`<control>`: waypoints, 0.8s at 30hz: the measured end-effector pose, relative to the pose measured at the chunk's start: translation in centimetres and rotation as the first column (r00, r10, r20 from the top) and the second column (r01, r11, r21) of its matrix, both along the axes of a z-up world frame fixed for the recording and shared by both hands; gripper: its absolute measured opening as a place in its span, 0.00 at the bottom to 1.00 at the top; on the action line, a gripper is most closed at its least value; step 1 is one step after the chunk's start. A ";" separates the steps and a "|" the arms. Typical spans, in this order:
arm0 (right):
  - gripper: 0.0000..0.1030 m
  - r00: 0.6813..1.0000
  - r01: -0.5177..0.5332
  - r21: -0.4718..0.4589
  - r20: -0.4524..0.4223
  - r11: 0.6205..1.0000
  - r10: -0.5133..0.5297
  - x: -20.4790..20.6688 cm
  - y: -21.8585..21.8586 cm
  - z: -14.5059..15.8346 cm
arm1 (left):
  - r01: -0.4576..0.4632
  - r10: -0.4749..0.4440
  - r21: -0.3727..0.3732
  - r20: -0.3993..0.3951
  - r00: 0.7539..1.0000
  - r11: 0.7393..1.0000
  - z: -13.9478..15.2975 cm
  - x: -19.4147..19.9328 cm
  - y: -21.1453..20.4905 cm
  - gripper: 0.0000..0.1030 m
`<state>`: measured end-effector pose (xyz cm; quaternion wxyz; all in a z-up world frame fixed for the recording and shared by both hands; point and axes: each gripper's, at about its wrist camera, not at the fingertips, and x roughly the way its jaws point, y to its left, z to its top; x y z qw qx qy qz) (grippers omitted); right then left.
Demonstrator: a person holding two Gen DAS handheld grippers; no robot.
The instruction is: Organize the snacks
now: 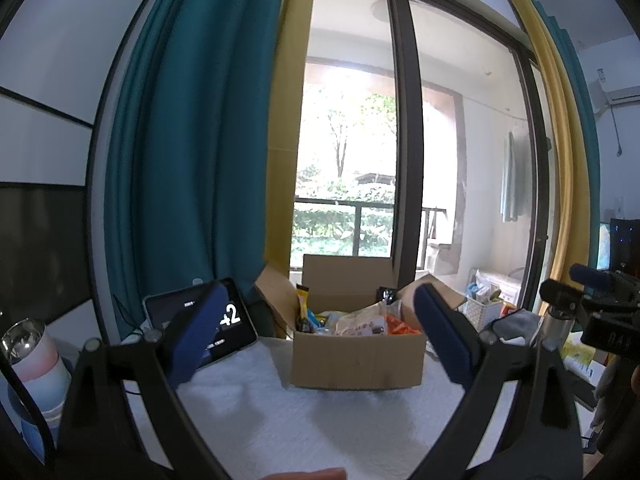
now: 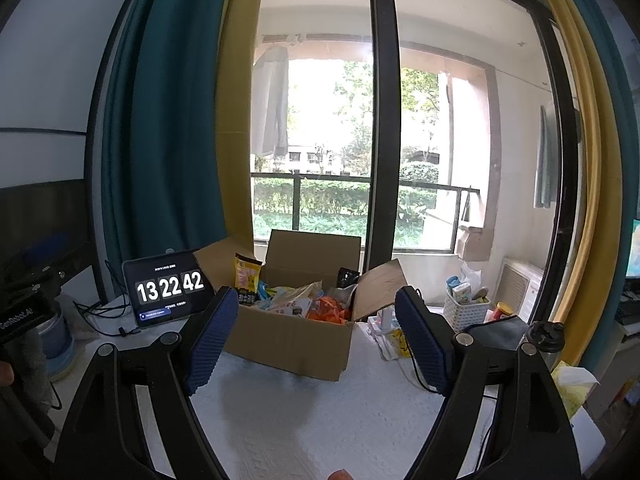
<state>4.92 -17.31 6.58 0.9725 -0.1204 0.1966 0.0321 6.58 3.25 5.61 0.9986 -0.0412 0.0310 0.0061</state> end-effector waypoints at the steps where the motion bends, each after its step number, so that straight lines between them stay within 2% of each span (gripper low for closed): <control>1: 0.81 1.000 0.001 0.000 0.000 1.000 -0.001 0.0 0.0 0.0 | 0.001 -0.001 -0.002 0.000 1.000 1.000 0.0 0.0 0.1 0.93; 20: 0.81 1.000 0.000 -0.004 -0.003 1.000 0.000 0.1 0.1 0.1 | 0.017 -0.017 0.002 0.002 1.000 1.000 -0.1 -0.1 0.1 0.93; 24: 0.81 1.000 0.004 -0.004 -0.012 1.000 -0.004 0.4 -0.2 0.0 | 0.031 -0.031 0.001 -0.022 0.999 1.000 -0.5 0.7 0.1 0.93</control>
